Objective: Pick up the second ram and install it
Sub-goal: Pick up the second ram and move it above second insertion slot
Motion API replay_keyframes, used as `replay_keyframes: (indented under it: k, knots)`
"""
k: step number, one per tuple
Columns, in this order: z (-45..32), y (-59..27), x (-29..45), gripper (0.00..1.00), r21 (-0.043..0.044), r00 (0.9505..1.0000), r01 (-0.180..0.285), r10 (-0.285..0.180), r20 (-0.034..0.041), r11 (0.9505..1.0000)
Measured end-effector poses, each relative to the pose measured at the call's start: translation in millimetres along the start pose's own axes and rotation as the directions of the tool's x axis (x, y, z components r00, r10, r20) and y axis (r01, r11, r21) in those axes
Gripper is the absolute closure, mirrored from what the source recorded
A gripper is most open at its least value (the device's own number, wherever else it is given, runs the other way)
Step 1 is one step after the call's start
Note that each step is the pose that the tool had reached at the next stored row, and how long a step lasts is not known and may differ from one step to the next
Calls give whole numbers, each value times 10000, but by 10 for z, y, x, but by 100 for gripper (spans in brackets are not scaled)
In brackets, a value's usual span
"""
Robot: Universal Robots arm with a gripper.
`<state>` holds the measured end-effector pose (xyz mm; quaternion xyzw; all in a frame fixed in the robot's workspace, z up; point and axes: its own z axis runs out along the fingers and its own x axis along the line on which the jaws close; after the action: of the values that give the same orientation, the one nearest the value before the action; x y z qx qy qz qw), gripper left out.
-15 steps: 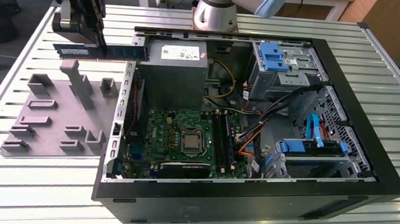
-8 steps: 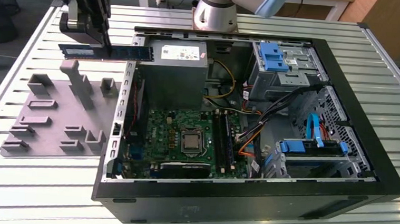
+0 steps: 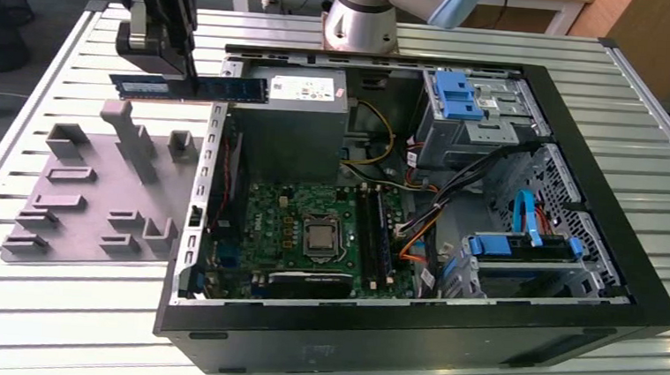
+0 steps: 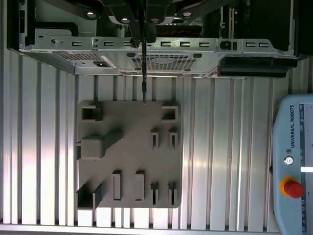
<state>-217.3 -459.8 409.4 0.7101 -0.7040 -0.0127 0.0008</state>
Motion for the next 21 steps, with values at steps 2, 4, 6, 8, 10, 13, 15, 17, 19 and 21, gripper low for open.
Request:
replay_keyframes:
  k: [2, 4, 6, 8, 10, 13, 15, 17, 19, 21]
  knots:
    - [0, -13, 0, 86, 1, 10000, 1, -1, 0, 10000]
    - [0, -14, 0, 86, 0, 10000, -2, 2, 0, 10000]
    - [-1, -29, 0, 86, 0, 10000, 0, 0, 0, 10000]
    - [-1, -33, 0, 86, 0, 10000, 1, -1, 0, 10000]
    - [-1, -37, 0, 86, 0, 10000, 0, 0, 0, 10000]
    - [-1, -49, 0, 86, 0, 10000, 0, 0, -1, 10000]
    - [-2, -63, 0, 86, 0, 10000, 0, 0, -1, 10000]
    - [-2, -81, 1, 86, 0, 10000, 0, 0, -1, 10000]
    - [-2, -102, 1, 86, 0, 10000, 0, 0, -1, 10000]
    - [-3, -122, 1, 86, -1, 10000, 1, -1, 0, 10000]
